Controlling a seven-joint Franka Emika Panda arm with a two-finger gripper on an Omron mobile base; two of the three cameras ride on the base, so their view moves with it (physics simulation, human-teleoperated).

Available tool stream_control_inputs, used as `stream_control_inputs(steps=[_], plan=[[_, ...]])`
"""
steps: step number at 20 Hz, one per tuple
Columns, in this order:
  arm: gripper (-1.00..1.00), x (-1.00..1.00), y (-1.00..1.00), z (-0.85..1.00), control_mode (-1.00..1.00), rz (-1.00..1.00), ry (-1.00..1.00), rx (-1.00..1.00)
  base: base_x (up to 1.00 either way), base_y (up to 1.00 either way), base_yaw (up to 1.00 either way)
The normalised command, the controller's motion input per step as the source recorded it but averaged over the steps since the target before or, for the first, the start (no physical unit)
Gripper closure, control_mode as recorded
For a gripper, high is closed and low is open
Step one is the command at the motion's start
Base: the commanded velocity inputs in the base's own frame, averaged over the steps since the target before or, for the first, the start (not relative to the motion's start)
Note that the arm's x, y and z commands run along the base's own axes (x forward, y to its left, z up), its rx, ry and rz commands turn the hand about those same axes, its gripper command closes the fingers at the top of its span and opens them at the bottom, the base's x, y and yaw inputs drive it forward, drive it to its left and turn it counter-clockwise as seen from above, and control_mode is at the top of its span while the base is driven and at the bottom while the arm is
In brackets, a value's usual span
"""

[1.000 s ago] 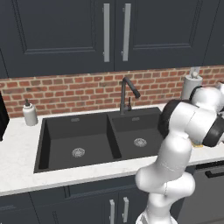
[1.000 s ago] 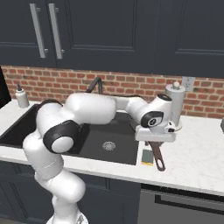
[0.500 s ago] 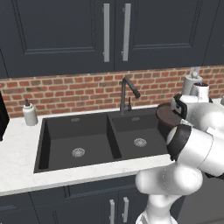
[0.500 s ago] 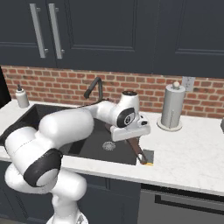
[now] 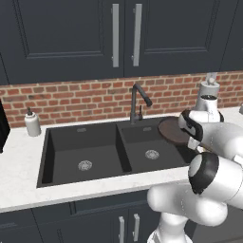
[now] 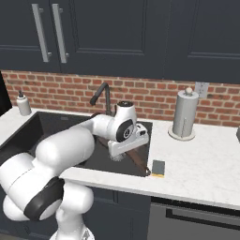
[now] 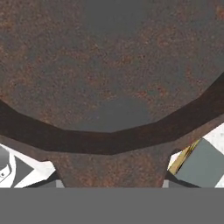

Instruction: Pick the pan and sponge and place them into the sink. Then turn on the water.

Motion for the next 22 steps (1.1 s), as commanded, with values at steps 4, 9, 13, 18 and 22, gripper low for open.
stream_control_inputs(steps=[4, 9, 13, 18, 22], plan=[[1.0, 0.0, 0.4, 0.0, -1.0, 0.11, 0.01, 0.0, 0.0, 0.0, 0.0], [1.0, 0.04, 0.49, 0.0, -1.0, 0.08, 0.07, 0.0, 0.0, 0.0, 0.0], [1.0, 0.28, 0.43, -0.06, -1.0, 0.04, 0.11, 0.0, 0.0, 0.0, 0.0], [1.0, 0.51, 0.04, -0.18, -1.0, 0.0, 0.04, 0.02, 0.0, 0.0, 0.0], [1.0, 0.47, 0.0, -0.2, -1.0, 0.0, 0.02, 0.04, 0.0, 0.0, 0.0]])
